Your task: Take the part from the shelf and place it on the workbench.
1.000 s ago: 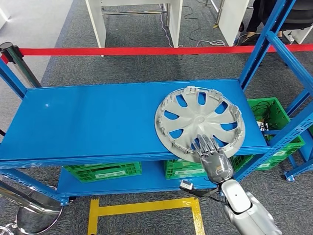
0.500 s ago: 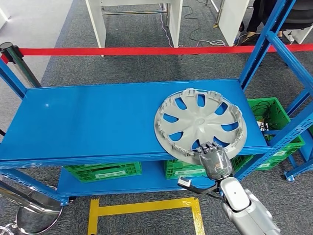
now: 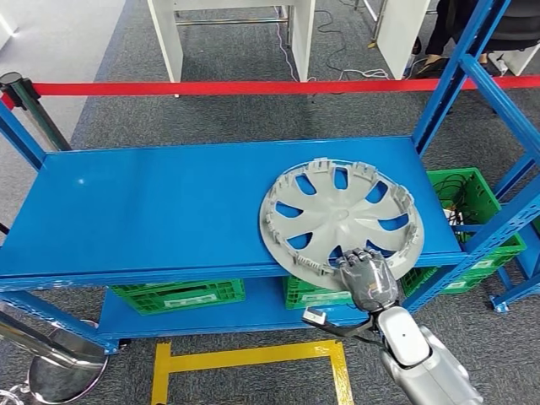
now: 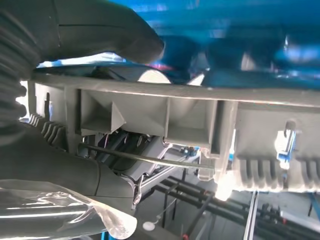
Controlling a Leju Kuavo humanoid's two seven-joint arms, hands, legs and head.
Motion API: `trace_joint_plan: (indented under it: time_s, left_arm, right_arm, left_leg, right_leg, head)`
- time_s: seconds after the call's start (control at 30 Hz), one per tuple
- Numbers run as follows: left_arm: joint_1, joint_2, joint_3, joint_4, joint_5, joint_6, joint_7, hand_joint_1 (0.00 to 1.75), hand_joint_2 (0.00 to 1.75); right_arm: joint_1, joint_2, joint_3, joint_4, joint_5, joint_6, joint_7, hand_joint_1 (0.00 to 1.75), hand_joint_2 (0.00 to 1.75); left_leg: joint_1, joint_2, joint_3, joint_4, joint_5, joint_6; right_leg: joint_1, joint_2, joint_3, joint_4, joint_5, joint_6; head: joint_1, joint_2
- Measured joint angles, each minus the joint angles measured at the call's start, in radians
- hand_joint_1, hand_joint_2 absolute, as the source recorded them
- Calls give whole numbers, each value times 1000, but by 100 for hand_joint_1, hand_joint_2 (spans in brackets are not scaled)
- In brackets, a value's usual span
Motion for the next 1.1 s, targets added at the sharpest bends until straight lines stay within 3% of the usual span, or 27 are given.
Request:
trace_joint_plan:
  time_s: [0.13,0.23,0.37,0.6,0.8,1.1]
  left_arm:
    - [0,0,0,0,3,0,-6,0,175]
    - [0,0,0,0,5,0,-11,0,175]
    - [0,0,0,0,5,0,-12,0,0]
    - [0,0,0,0,5,5,-1,0,0]
    - [-1,0,0,2,3,10,4,0,0]
    - [-2,0,0,2,-1,30,6,0,0]
  right_arm:
    - [24,-13,5,-139,0,0,-8,175,175]
    - [53,-16,-16,-278,0,0,-127,175,175]
    - [97,10,-73,-434,0,0,-317,175,175]
    - [144,93,-125,-626,-2,1,-457,175,175]
    - [151,129,-132,-738,-3,1,-488,175,175]
    - [162,140,-130,-797,-3,1,-493,175,175]
  left_leg:
    - [0,0,-1,0,0,0]
    - [0,-1,-2,0,0,0]
    - [0,-2,-4,0,0,0]
    - [0,-3,-5,0,0,0]
    - [0,-3,-5,1,0,0]
    - [0,-3,-5,1,0,0]
  right_leg:
    - [0,0,-1,0,0,0]
    - [0,-1,-2,0,0,0]
    - [0,-1,-3,1,0,0]
    - [0,-3,-4,1,0,0]
    - [0,-3,-4,1,0,0]
    - [0,-3,-4,1,0,0]
  head:
    - [0,0]
    - [0,0]
    - [0,0]
    - [0,0]
    - [0,0]
    - [0,0]
